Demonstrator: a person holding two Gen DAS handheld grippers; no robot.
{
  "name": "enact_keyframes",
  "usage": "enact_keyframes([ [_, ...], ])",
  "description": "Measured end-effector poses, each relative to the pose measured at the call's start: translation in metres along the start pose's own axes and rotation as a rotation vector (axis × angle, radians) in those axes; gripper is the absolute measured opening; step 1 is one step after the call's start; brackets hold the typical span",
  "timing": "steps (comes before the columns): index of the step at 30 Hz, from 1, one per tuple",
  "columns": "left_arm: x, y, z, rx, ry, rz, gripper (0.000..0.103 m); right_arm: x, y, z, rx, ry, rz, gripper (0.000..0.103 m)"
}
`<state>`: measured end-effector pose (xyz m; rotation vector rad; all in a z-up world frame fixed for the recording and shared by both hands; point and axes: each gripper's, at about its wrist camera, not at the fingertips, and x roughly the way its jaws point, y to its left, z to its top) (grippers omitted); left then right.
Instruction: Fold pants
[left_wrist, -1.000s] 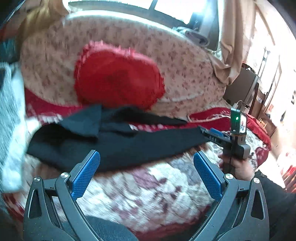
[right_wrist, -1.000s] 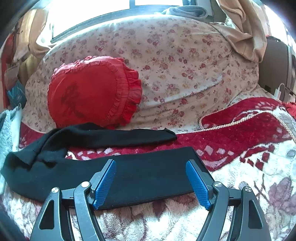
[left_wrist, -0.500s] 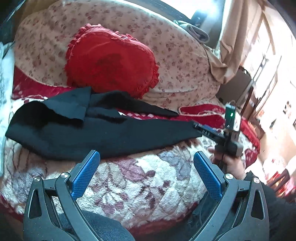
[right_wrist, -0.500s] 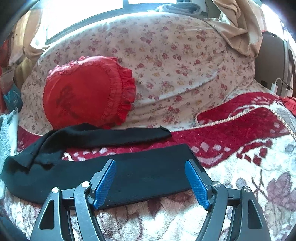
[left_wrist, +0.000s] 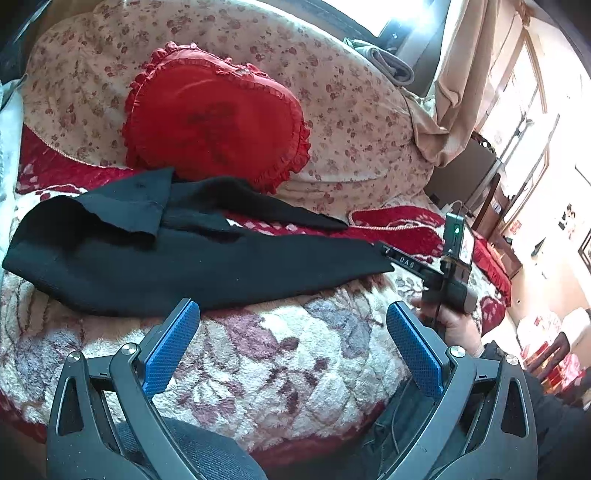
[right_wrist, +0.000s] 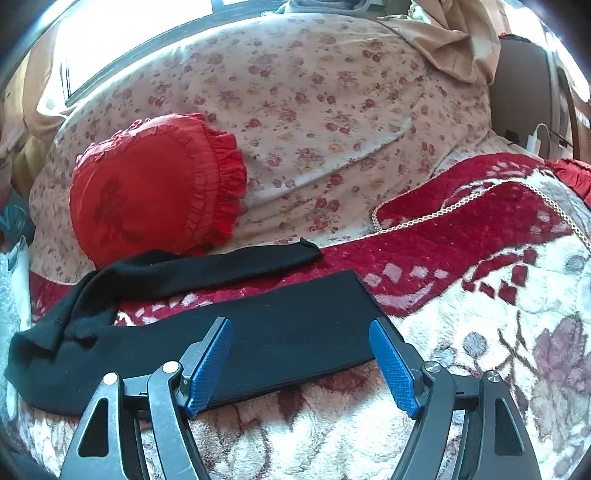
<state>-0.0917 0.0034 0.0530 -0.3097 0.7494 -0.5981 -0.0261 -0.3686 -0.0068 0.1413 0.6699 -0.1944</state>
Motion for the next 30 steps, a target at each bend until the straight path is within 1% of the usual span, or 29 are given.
enact_keyframes([
  [7,-0.003,0.000,0.002,-0.028,-0.005,-0.019,0.102,0.000,0.001,0.000,0.001,-0.005,-0.002,0.075],
  [11,-0.004,-0.005,0.002,-0.060,-0.007,-0.049,0.102,-0.001,-0.002,0.000,0.014,-0.010,-0.002,0.075],
  [13,-0.007,-0.010,0.001,-0.081,-0.023,-0.070,0.102,-0.001,-0.003,0.000,0.014,-0.011,-0.002,0.075],
  [15,-0.011,-0.018,0.002,-0.073,-0.038,-0.078,0.102,-0.001,-0.003,0.001,0.014,-0.010,0.001,0.075],
  [17,-0.016,-0.024,0.005,-0.045,-0.062,-0.074,0.102,-0.002,-0.004,0.001,0.015,-0.011,0.007,0.075],
  [18,-0.021,-0.025,0.007,-0.026,-0.084,-0.053,0.102,-0.003,-0.005,0.000,0.016,-0.013,0.011,0.075],
  [20,-0.027,-0.020,0.012,-0.018,-0.125,-0.005,0.102,-0.007,-0.008,0.000,0.023,-0.023,0.014,0.075],
  [22,-0.032,-0.008,0.016,-0.034,-0.150,0.079,0.102,-0.010,-0.013,0.001,0.045,-0.034,0.017,0.075],
  [23,-0.033,-0.003,0.017,-0.038,-0.147,0.098,0.102,-0.011,-0.014,0.001,0.054,-0.036,0.018,0.075],
  [26,-0.042,0.027,0.020,-0.070,-0.119,0.192,0.102,-0.009,-0.019,0.002,0.090,-0.026,0.022,0.075],
  [27,-0.047,0.036,0.018,-0.080,-0.115,0.203,0.102,-0.009,-0.019,0.001,0.091,-0.021,0.026,0.075],
  [29,-0.061,0.060,0.015,-0.103,-0.117,0.238,0.102,-0.014,-0.018,0.002,0.091,-0.022,0.043,0.075],
  [30,-0.069,0.075,0.011,-0.108,-0.127,0.279,0.102,-0.017,-0.019,0.002,0.092,-0.027,0.055,0.075],
])
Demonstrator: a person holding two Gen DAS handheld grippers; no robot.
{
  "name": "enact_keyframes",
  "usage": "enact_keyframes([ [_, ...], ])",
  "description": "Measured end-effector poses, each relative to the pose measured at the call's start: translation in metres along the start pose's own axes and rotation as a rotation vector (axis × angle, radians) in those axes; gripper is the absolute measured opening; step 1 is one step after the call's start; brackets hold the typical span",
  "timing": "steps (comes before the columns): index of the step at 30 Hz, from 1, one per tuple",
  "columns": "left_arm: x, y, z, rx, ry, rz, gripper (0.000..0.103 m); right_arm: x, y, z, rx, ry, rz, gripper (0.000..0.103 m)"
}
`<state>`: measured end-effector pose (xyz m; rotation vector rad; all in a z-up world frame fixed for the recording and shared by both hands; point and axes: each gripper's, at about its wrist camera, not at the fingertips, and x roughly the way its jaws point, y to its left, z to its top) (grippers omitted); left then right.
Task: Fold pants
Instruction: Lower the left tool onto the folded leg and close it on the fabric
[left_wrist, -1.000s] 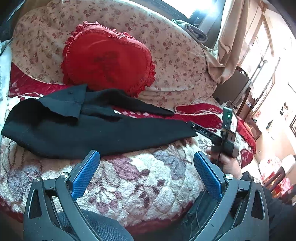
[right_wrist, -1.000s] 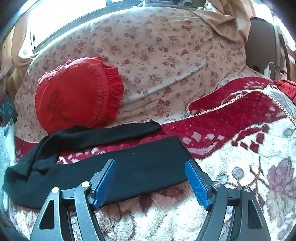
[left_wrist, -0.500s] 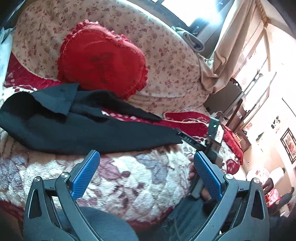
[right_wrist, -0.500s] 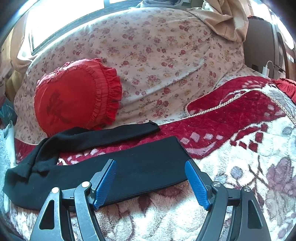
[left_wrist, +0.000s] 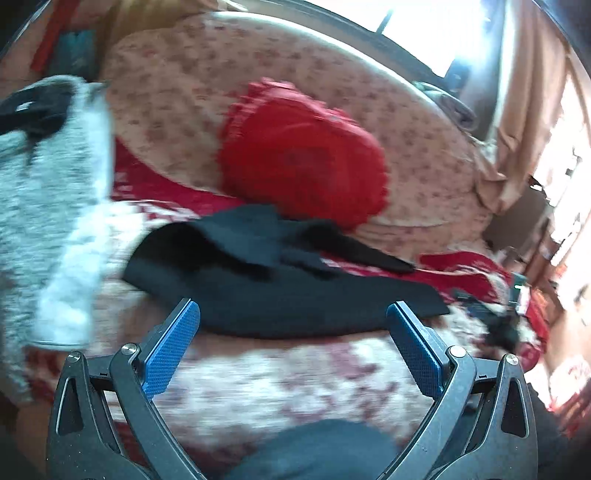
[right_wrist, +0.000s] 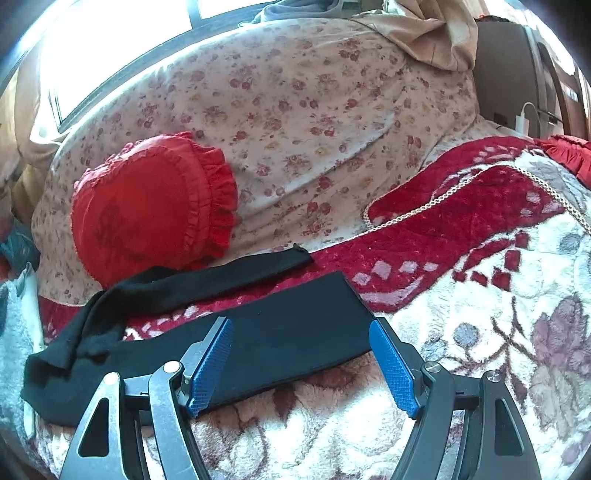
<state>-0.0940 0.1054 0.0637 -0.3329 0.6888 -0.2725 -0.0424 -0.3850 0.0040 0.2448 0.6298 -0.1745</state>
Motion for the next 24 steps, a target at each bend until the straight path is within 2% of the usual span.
enact_keyframes([
  [3,0.002,0.033,-0.008,-0.009,0.008,0.081,0.102,-0.010,-0.001,0.000,0.003,-0.015,0.034,0.075],
  [6,0.026,0.057,-0.019,-0.038,0.074,0.131,0.102,-0.018,-0.001,0.001,0.002,-0.039,0.052,0.075],
  [12,0.066,0.060,-0.020,-0.036,0.143,0.193,0.102,-0.013,0.010,0.001,-0.018,-0.016,0.090,0.075],
  [18,0.073,0.059,-0.011,-0.036,0.141,0.292,0.102,-0.011,0.021,0.000,-0.052,-0.022,0.105,0.075],
  [24,0.081,0.065,-0.010,-0.029,0.171,0.342,0.102,-0.005,0.025,-0.002,-0.070,-0.006,0.105,0.075],
])
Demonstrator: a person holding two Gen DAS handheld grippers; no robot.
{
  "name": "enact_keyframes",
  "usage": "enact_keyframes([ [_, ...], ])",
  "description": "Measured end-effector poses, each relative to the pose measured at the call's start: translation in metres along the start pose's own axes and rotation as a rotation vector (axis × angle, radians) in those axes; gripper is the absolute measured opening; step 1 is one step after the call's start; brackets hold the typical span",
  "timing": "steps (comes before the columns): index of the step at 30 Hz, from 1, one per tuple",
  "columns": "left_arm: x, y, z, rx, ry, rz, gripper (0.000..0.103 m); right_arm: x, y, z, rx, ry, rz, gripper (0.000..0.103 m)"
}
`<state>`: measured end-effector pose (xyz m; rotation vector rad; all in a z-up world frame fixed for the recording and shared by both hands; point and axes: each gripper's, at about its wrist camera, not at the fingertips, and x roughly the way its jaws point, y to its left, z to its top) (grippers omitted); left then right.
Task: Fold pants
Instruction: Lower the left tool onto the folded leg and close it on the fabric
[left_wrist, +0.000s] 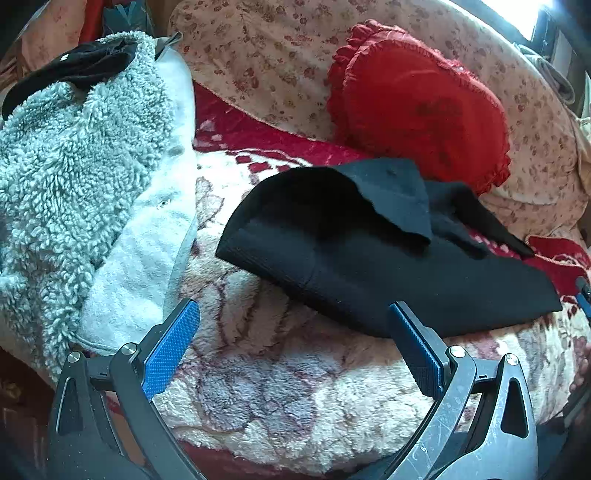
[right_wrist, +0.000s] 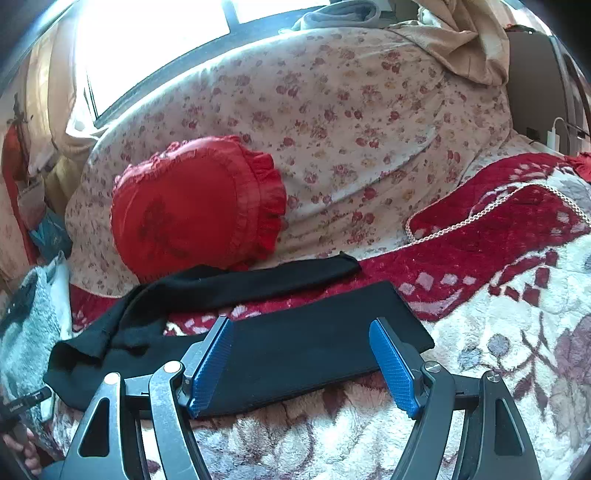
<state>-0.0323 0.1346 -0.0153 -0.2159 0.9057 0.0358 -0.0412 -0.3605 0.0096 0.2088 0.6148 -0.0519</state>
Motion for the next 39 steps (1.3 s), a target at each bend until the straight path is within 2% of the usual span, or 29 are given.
enact_keyframes([
  [4,0.003,0.004,-0.001,-0.016,0.022,0.004,0.102,-0.003,-0.006,0.000,0.017,-0.006,-0.005,0.075],
  [8,-0.003,0.016,-0.001,-0.035,0.011,-0.013,0.102,-0.004,-0.010,-0.001,0.033,-0.004,-0.004,0.075],
  [12,-0.007,0.041,0.001,-0.074,-0.025,-0.110,0.102,-0.004,-0.011,-0.001,0.032,-0.006,-0.001,0.075],
  [14,-0.003,0.051,0.003,-0.083,-0.042,-0.132,0.102,-0.004,-0.011,-0.001,0.033,-0.006,-0.001,0.075],
  [19,0.017,0.058,0.016,-0.121,-0.033,-0.328,0.102,-0.002,-0.011,-0.002,0.035,0.002,0.000,0.075],
  [24,0.041,0.060,0.027,-0.208,0.009,-0.413,0.102,-0.003,-0.011,-0.002,0.040,0.001,-0.004,0.075],
  [27,0.036,0.060,0.026,-0.244,-0.018,-0.483,0.089,-0.005,-0.014,-0.001,0.047,-0.008,-0.009,0.075],
  [29,0.034,0.061,0.028,-0.261,-0.026,-0.514,0.055,-0.007,-0.015,0.000,0.046,-0.012,-0.010,0.075],
  [30,0.035,0.062,0.030,-0.271,-0.014,-0.512,0.047,-0.008,-0.016,0.000,0.045,-0.015,-0.010,0.075],
  [31,0.036,0.062,0.032,-0.278,-0.007,-0.504,0.031,-0.010,-0.018,0.000,0.045,-0.017,-0.010,0.075],
  [32,0.037,0.062,0.033,-0.277,-0.009,-0.492,0.019,-0.012,-0.021,0.000,0.051,-0.021,-0.005,0.075],
  [35,0.037,0.065,0.031,-0.281,-0.007,-0.471,0.017,-0.017,-0.035,0.000,0.096,-0.022,0.022,0.075],
  [39,0.039,0.062,0.032,-0.273,0.000,-0.444,0.017,-0.022,-0.072,-0.002,0.268,-0.042,0.110,0.072],
])
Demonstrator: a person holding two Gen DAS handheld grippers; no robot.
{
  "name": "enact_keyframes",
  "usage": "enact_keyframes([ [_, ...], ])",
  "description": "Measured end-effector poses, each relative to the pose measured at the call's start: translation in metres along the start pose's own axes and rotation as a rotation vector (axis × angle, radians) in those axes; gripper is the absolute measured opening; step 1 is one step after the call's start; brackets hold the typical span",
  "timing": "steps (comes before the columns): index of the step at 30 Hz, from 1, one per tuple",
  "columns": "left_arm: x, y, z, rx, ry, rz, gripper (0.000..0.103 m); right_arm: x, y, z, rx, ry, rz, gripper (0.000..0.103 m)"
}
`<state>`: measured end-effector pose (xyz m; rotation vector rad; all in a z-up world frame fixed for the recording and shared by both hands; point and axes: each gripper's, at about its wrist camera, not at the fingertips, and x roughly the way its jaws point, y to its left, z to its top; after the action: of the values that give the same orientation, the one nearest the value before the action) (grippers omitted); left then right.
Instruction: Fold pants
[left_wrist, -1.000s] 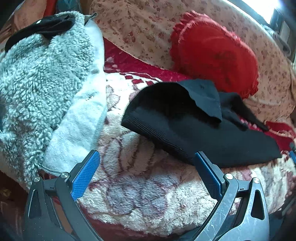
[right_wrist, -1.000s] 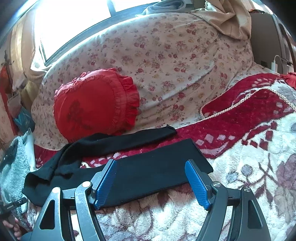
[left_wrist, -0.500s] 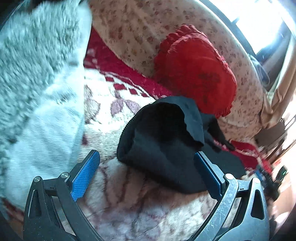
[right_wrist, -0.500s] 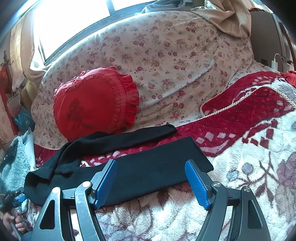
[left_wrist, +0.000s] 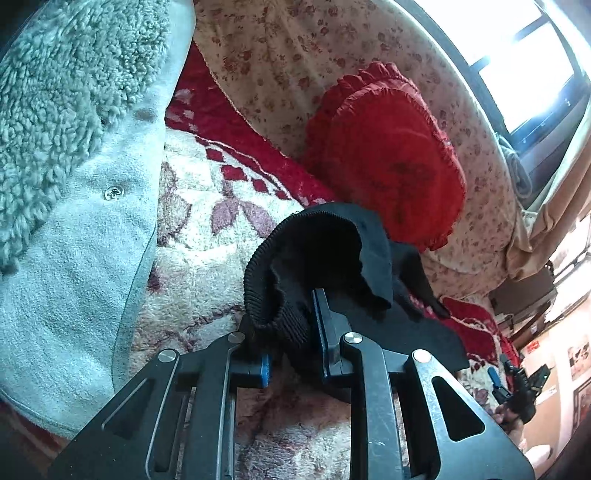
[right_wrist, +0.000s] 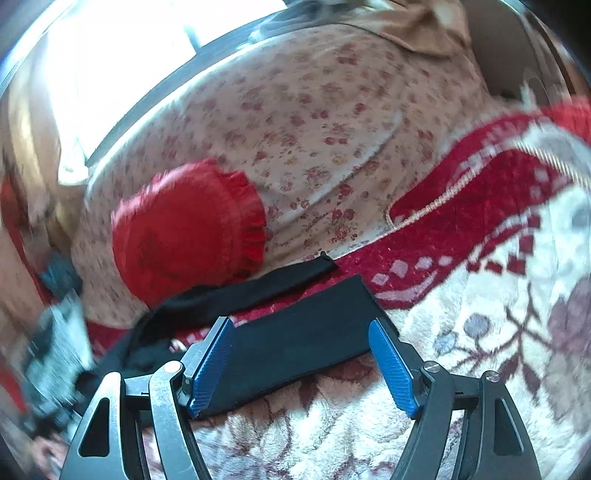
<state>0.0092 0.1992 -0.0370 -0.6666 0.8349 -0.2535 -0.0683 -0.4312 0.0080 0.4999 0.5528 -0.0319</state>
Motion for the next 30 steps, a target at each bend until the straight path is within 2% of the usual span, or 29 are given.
enact_keyframes([
  [5,0.002,-0.002,0.000,-0.008,0.000,0.020,0.017,-0.004,-0.066,0.005,0.382,-0.040,0.161,0.072],
  [6,0.003,-0.002,0.000,-0.011,-0.003,0.027,0.017,0.001,-0.080,0.002,0.468,-0.023,0.194,0.072],
  [9,0.004,-0.001,-0.001,-0.020,-0.004,0.047,0.013,0.021,-0.095,-0.006,0.597,0.067,0.255,0.069],
  [10,0.004,-0.003,-0.002,-0.014,-0.007,0.068,0.009,0.027,-0.096,-0.007,0.606,0.097,0.255,0.068],
  [12,0.004,-0.003,-0.003,-0.021,-0.008,0.078,0.008,0.037,-0.094,-0.008,0.592,0.153,0.196,0.061],
  [13,0.004,-0.004,-0.003,-0.024,-0.009,0.081,0.008,0.040,-0.095,-0.008,0.591,0.163,0.193,0.059],
  [15,0.005,-0.004,-0.003,-0.026,-0.010,0.092,0.006,0.048,-0.095,-0.005,0.589,0.170,0.175,0.050],
  [18,0.006,-0.003,-0.003,-0.046,-0.006,0.104,0.005,0.066,-0.095,-0.001,0.590,0.192,0.197,0.047],
  [19,0.006,-0.002,-0.003,-0.056,-0.003,0.105,0.005,0.072,-0.096,-0.001,0.584,0.202,0.177,0.046],
  [20,0.005,-0.001,-0.004,-0.058,-0.004,0.110,0.004,0.076,-0.095,0.000,0.578,0.208,0.162,0.040],
  [23,-0.003,-0.005,-0.007,-0.046,-0.015,0.131,0.004,0.079,-0.088,0.004,0.513,0.213,0.171,0.004],
  [27,-0.030,-0.009,-0.011,-0.045,-0.048,0.129,0.004,0.053,-0.082,0.011,0.468,0.162,0.211,0.004],
  [29,-0.052,-0.008,-0.015,-0.033,-0.056,0.127,0.004,0.039,-0.085,0.004,0.480,0.180,0.236,0.004],
  [30,-0.063,-0.005,-0.017,-0.027,-0.056,0.127,0.004,0.031,-0.084,-0.002,0.474,0.218,0.251,0.004],
])
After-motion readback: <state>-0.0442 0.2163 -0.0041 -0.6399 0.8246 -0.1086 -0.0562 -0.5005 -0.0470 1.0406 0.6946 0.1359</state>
